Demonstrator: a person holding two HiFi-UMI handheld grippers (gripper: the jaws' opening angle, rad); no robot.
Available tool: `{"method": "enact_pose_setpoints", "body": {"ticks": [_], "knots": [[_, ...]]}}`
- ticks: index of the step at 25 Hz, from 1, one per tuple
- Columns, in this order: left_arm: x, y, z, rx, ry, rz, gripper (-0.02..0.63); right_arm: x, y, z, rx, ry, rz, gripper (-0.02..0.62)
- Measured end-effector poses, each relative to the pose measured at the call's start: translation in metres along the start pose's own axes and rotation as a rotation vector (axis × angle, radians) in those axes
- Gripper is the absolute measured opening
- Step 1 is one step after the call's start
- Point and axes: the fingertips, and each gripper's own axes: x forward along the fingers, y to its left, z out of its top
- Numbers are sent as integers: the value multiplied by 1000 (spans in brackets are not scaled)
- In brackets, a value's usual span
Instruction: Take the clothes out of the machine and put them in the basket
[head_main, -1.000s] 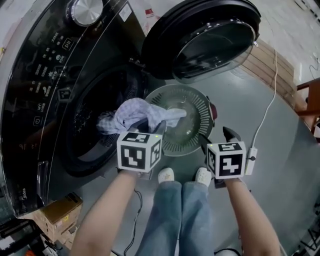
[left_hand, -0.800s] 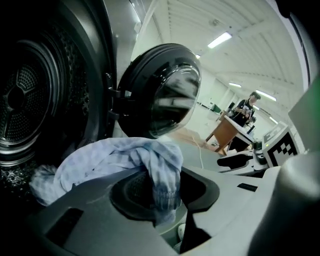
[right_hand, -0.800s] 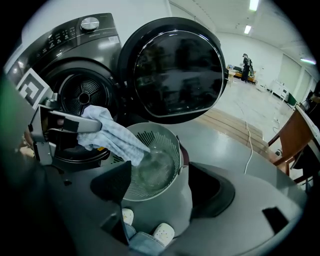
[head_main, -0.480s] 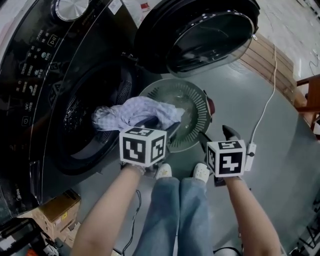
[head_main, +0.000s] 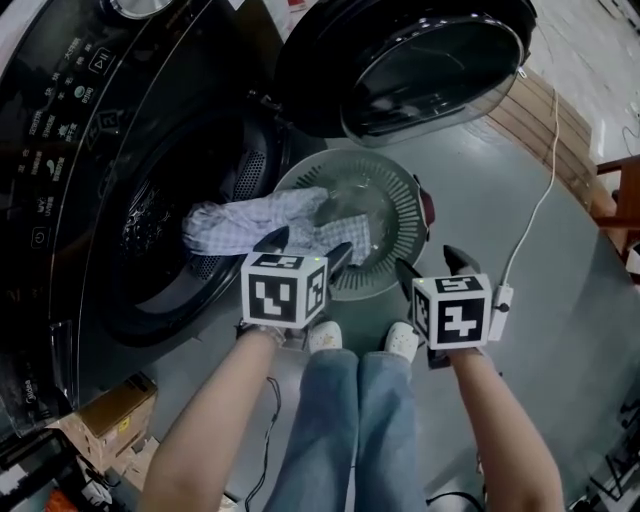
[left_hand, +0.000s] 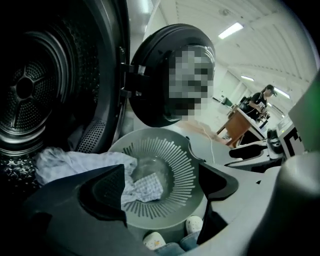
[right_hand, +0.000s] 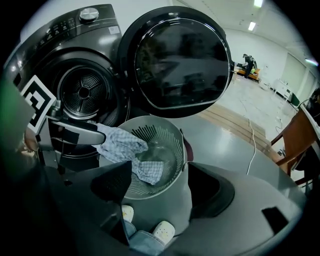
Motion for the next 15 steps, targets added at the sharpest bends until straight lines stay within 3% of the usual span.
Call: {"method": "enact_pose_setpoints", "body": {"ticks": [11, 15], "knots": [[-34, 136, -25, 61, 57, 338, 440, 16, 38, 9, -51, 23, 27, 350], [-47, 183, -32, 72, 88, 418, 443, 23, 57, 12, -73, 30, 40, 350]]}}
